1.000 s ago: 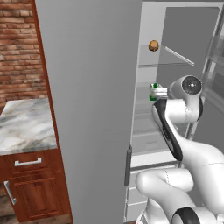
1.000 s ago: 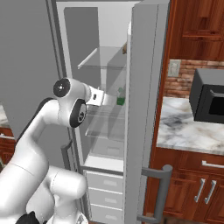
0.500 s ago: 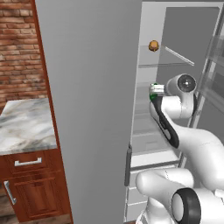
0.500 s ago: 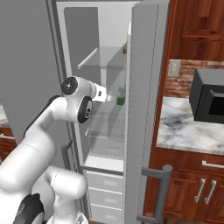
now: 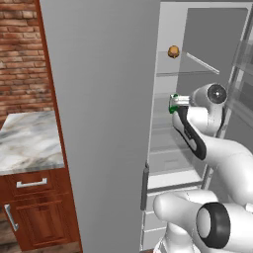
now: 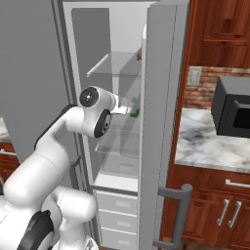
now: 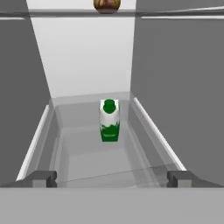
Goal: Take out the milk from the fridge and place it on the tray on the counter. Then take the sugar cube near the tray and place it in the tray.
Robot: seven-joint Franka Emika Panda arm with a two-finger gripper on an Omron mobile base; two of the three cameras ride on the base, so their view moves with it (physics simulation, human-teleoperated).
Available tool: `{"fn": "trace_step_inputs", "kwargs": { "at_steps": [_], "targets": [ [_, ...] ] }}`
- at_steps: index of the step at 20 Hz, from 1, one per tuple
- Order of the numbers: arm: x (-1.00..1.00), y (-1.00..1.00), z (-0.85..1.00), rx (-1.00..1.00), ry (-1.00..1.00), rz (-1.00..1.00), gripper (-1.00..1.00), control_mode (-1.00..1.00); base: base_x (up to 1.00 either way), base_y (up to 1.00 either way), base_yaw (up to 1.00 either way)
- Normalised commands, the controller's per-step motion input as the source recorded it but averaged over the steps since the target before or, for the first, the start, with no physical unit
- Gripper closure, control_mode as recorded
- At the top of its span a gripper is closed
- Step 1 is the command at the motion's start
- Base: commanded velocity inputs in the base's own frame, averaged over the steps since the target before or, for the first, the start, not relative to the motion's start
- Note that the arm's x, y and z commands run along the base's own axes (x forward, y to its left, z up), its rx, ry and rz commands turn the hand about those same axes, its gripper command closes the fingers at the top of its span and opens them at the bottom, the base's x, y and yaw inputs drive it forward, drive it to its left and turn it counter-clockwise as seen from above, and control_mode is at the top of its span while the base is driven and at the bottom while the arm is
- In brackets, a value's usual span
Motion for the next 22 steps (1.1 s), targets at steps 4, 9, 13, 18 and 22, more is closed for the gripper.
{"fn": "trace_step_inputs", "kwargs": {
  "at_steps": [4, 9, 13, 18, 22],
  "targets": [
    [0.18, -0.01, -0.13, 0.0, 0.0, 0.01, -1.0, -1.0, 0.0, 0.0, 0.0],
    [0.17, 0.0, -0.14, 0.0, -0.01, 0.0, -1.0, -1.0, 0.0, 0.0, 0.0],
    [0.18, 0.0, -0.16, 0.0, 0.0, 0.01, -1.0, -1.0, 0.0, 0.0, 0.0],
    [0.11, 0.0, -0.16, 0.0, 0.0, 0.01, -1.0, -1.0, 0.0, 0.0, 0.0],
    [0.14, 0.0, -0.07, 0.0, -0.01, 0.0, -1.0, -1.0, 0.0, 0.0, 0.0]
  ]
}}
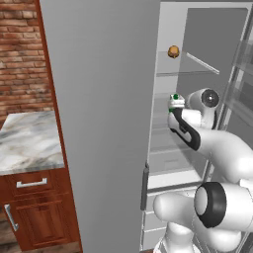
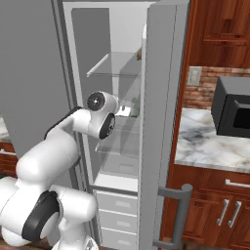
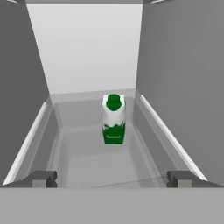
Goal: Take out the milk from the fridge and place it on the tray on the counter. Then take the sugar cube near the tray and place it in the tray.
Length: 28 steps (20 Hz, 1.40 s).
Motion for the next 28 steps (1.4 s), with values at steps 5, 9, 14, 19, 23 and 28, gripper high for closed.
{"fn": "trace_step_inputs", "kwargs": {
  "at_steps": [5, 9, 14, 19, 23, 28],
  "targets": [
    [0.13, -0.03, 0.0, 0.0, -0.06, 0.0, -1.0, -1.0, 0.0, 0.0, 0.0],
    [0.29, -0.05, 0.0, 0.0, -0.12, 0.03, -1.0, -1.0, 0.0, 0.0, 0.0],
    [0.31, 0.0, -0.03, 0.0, -0.12, 0.04, -1.0, -1.0, 0.0, 0.0, 0.0],
    [0.22, -0.15, 0.0, 0.0, 0.0, 0.03, -1.0, -1.0, 0.0, 0.0, 0.0],
    [0.28, -0.18, 0.0, 0.0, 0.0, 0.0, -1.0, -1.0, 0.0, 0.0, 0.0],
    [0.42, 0.0, -0.08, 0.0, 0.0, 0.0, -1.0, -1.0, 0.0, 0.0, 0.0]
  ]
}}
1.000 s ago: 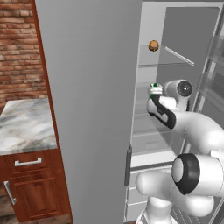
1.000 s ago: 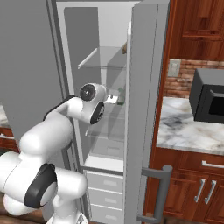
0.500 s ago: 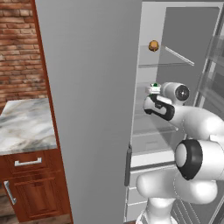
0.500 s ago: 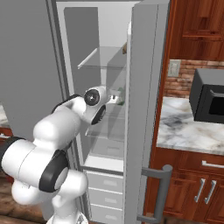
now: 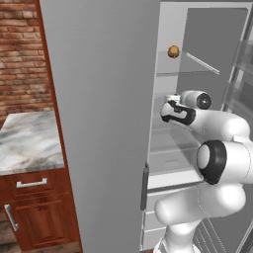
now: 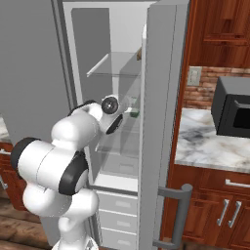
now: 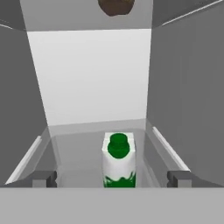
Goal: Take out the milk from the fridge and place it on the tray on the counter. Then take the sugar cube near the tray and place it in the tray.
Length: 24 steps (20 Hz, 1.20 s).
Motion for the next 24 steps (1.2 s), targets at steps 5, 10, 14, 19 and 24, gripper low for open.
{"fn": "trace_step_inputs", "kwargs": {
  "at_steps": [5, 10, 14, 19, 24],
  "targets": [
    [0.2, -0.03, -0.12, 0.0, 0.0, 0.0, -1.0, -1.0, 0.0, 0.0, 0.0],
    [0.16, -0.09, -0.07, 0.0, 0.0, 0.0, -1.0, -1.0, 0.0, 0.0, 0.0],
    [0.17, -0.07, -0.15, 0.0, -0.01, 0.0, -1.0, -1.0, 0.0, 0.0, 0.0],
    [0.2, -0.01, -0.26, 0.0, -0.02, 0.0, -1.0, -1.0, 0.0, 0.0, 0.0],
    [0.19, -0.04, -0.17, 0.0, -0.05, 0.0, -1.0, -1.0, 0.0, 0.0, 0.0]
  ]
}}
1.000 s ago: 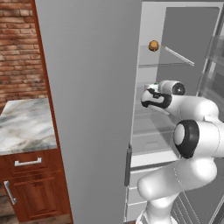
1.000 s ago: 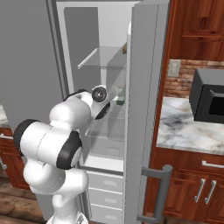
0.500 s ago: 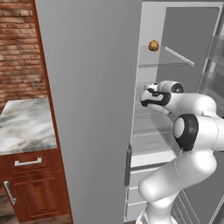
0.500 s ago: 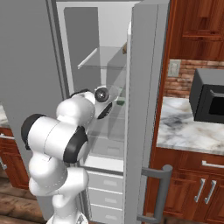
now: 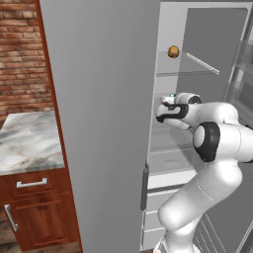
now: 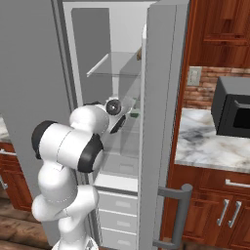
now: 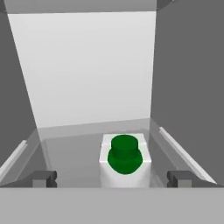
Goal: Take out the milk from the fridge and place it on the tray on the counter. Then take the sugar cube near the tray and place it in the tray.
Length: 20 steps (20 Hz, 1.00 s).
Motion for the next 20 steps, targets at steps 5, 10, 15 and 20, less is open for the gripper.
{"fn": "trace_step_inputs", "kwargs": {
  "at_steps": [5, 10, 15, 20],
  "targets": [
    [0.26, -0.1, -0.07, 0.0, -0.05, 0.0, -1.0, -1.0, 0.0, 0.0, 0.0],
    [0.22, -0.24, 0.0, 0.0, -0.05, 0.0, -1.0, -1.0, 0.0, 0.0, 0.0],
    [0.2, -0.26, -0.05, 0.0, -0.05, 0.01, -1.0, -1.0, 0.0, 0.0, 0.0],
    [0.06, -0.05, -0.27, 0.0, -0.07, 0.0, -1.0, -1.0, 0.0, 0.0, 0.0]
  ]
}}
